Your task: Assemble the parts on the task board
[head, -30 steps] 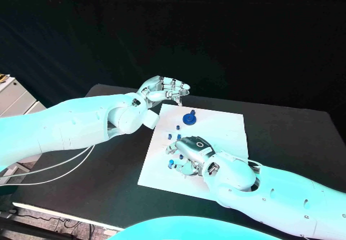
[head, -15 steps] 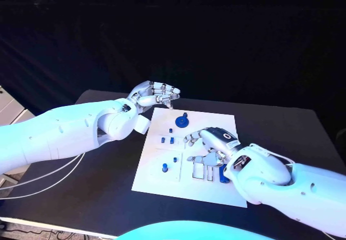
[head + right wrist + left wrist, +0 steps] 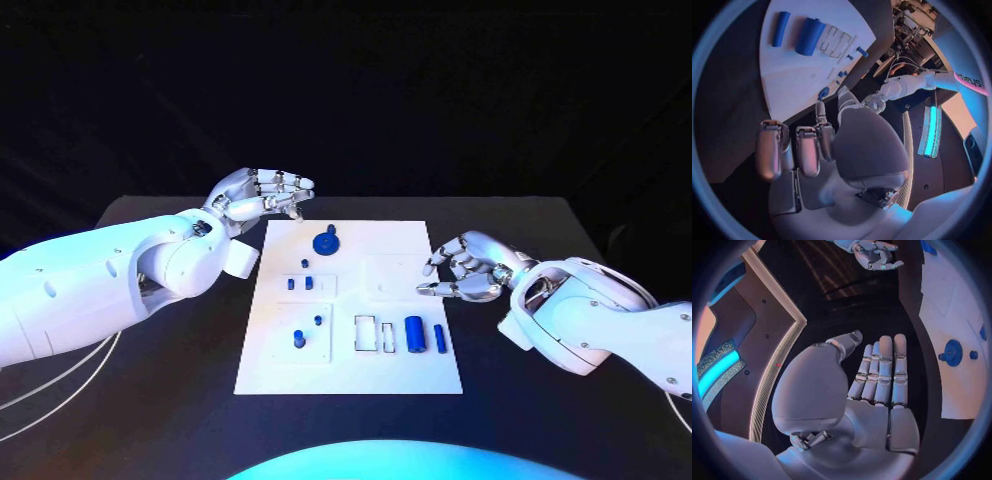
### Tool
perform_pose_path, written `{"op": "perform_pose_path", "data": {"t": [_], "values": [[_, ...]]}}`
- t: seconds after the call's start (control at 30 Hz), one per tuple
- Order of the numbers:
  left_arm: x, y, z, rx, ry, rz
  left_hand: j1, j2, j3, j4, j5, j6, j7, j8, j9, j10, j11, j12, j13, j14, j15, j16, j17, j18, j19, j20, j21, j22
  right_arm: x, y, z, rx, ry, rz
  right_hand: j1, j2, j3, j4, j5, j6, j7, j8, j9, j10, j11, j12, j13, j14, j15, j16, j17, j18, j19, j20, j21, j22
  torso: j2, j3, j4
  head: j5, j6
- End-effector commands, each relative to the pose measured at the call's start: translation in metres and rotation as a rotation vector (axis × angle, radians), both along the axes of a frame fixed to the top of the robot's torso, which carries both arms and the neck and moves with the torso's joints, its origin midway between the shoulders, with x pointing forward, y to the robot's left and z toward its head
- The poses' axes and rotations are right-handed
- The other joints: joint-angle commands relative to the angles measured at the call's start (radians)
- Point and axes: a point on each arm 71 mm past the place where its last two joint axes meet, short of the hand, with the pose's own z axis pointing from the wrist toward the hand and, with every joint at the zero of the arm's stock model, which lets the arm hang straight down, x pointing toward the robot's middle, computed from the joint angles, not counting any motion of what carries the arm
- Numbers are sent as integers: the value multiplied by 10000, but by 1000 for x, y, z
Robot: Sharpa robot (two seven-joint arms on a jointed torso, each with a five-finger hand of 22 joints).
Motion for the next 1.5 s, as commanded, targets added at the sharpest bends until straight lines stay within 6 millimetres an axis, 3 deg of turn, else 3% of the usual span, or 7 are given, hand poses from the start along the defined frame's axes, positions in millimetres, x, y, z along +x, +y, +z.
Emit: {"op": "perform_pose_path", "data": {"t": [0.03,0.17,0.3,0.53,1.07,1.5], "values": [[-2,-3,2,-271,-48,-110,-85,-16,-44,20,-15,-68,-21,21,-12,-60,11,33,-13,-29,65,-38,-11,124,43,47,-46,-9,-9,-8,-9,-535,1154,-445,-177,24,-181,36,69,100,-56,211,104,442,12,697,1816,818,-2,173,1468,-127,787,-29,424,2306,-18,-5,-42,-162,-42],[-3,-3,2,-284,-39,-124,-90,-5,-50,36,-11,-70,-24,23,-12,-58,9,42,-12,-27,64,-34,-9,126,46,49,-59,-18,-19,-16,-16,-1167,1300,-779,-667,88,-770,52,699,205,-136,486,253,885,-51,1235,2657,939,-46,404,2113,-239,909,-67,1070,2460,-17,-5,-51,-252,-94],[-4,-3,2,-290,-35,-128,-90,-5,-50,36,-11,-70,-24,23,-12,-58,9,42,-12,-27,64,-34,-9,126,46,49,-59,-18,-27,-13,-24,-1573,1334,-920,-948,90,-1147,67,701,259,-169,584,301,1034,-78,1401,2905,983,-65,480,2341,-289,963,-83,1357,2527,-3,16,-32,-263,-111],[-5,-2,1,-294,-21,-139,-86,-1,-51,40,-10,-66,-26,28,-11,-57,7,47,-11,-25,63,-31,-8,127,49,50,-65,-23,-33,1,-39,-1808,1505,-763,-1064,153,-1247,64,642,312,-196,645,327,1107,-99,1484,3020,1015,-79,530,2501,-353,1029,-95,1703,2610,4,1,18,-326,-124],[-5,-2,1,-293,12,-171,-86,-1,-51,40,-10,-66,-26,28,-11,-57,7,47,-11,-25,63,-31,-8,127,49,50,-65,-23,-33,20,-61,-2616,1823,-514,-973,284,-1220,55,729,352,-218,692,346,1107,-119,1484,3020,1031,-95,553,2577,-368,1045,-109,1789,2631,-8,2,-12,-268,-183],[-6,-2,1,-302,47,-232,-75,18,-57,60,-5,-51,-28,45,-6,-63,4,61,-11,-23,59,-23,-4,131,63,52,-89,-41,-29,31,-77,-3313,1761,-527,-1509,439,-1331,66,582,735,-370,964,443,1107,-243,1484,3020,1043,-188,572,2639,-368,1045,-173,1789,2631,-8,-8,-7,-278,-191]]}}
